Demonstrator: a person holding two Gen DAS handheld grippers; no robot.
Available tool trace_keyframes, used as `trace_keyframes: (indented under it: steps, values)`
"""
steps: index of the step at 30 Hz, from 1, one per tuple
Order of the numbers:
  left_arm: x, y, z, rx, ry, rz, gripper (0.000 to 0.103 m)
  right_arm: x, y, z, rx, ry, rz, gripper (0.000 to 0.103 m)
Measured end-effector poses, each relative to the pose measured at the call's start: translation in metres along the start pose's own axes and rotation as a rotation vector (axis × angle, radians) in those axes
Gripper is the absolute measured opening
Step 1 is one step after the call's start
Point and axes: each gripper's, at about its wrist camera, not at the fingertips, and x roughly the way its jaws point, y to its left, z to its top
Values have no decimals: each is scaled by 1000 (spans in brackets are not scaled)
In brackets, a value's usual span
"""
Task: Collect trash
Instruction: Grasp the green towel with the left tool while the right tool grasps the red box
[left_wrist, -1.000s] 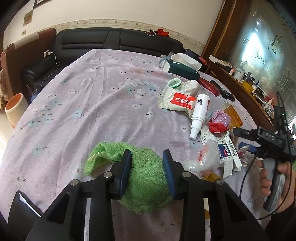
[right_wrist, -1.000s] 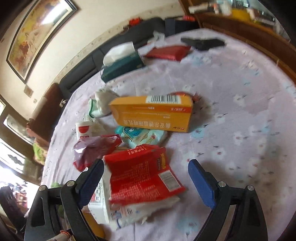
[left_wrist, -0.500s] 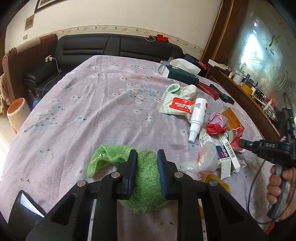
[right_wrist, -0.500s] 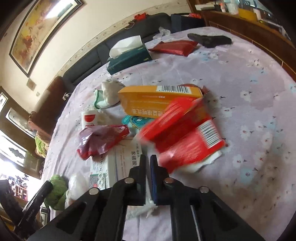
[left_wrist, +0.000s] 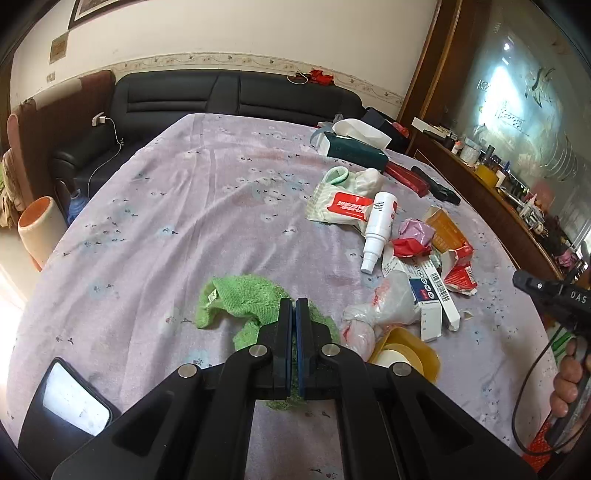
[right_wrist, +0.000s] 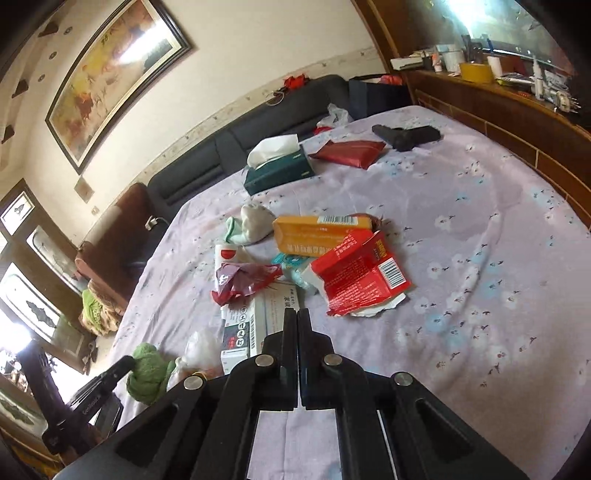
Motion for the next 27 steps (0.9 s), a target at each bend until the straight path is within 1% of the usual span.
trace_keyframes:
  steps: [3, 4, 5, 6, 7, 9, 10, 12, 15, 16, 17, 18, 19, 20, 21, 24, 25, 26, 27]
  values:
    - [-1, 0, 1, 7, -4, 0, 1, 4, -11, 1, 40, 2, 36, 1]
    - [-1, 0, 1, 9, 0, 0, 1, 7, -17, 1, 45, 2, 27, 9]
    - [1, 1, 1, 4, 3, -2, 1, 10, -22, 2, 49, 1, 1, 40]
    - [3, 2, 1, 2, 10, -4, 1, 14, -29, 2, 62, -7, -30, 62]
    - [6, 2, 1, 2, 18, -5, 1, 17, -33, 4, 67, -10, -42, 90]
    - [11, 2, 0, 11, 20, 2, 1, 25, -40, 11, 47, -25, -64, 91]
    - [13, 2, 0, 14, 21, 5, 1, 32, -41, 15, 33, -14, -79, 91]
    - [16, 3, 2, 12, 26, 0, 1, 54, -41, 26, -20, 34, -92, 91]
    - [21, 6, 5, 1, 31, -4, 2, 88, -37, 38, -138, 92, -170, 92]
    - [22, 7, 5, 3, 29, 2, 3, 96, -36, 40, -164, 111, -172, 93]
    - [23, 7, 5, 4, 27, 17, 11, 103, -36, 42, -186, 125, -167, 95]
    - [24, 7, 6, 10, 26, 26, 28, 109, -35, 44, -209, 141, -162, 95]
    - [26, 6, 6, 20, 24, 37, 39, 115, -35, 44, -234, 157, -162, 97]
    - [29, 5, 5, 27, 26, 53, 63, 121, -33, 44, -268, 170, -174, 97]
    - [31, 5, 6, 27, 31, 58, 70, 124, -31, 43, -290, 179, -178, 97]
    - [45, 7, 6, 8, 88, 38, 70, 131, -31, 42, -312, 193, -204, 97]
    - [51, 9, 6, -3, 118, 29, 70, 133, -33, 42, -306, 212, -195, 89]
    - [56, 12, 5, -20, 144, 12, 70, 133, -35, 41, -294, 216, -182, 84]
    - [59, 13, 4, -29, 157, -2, 70, 132, -37, 40, -279, 218, -183, 84]
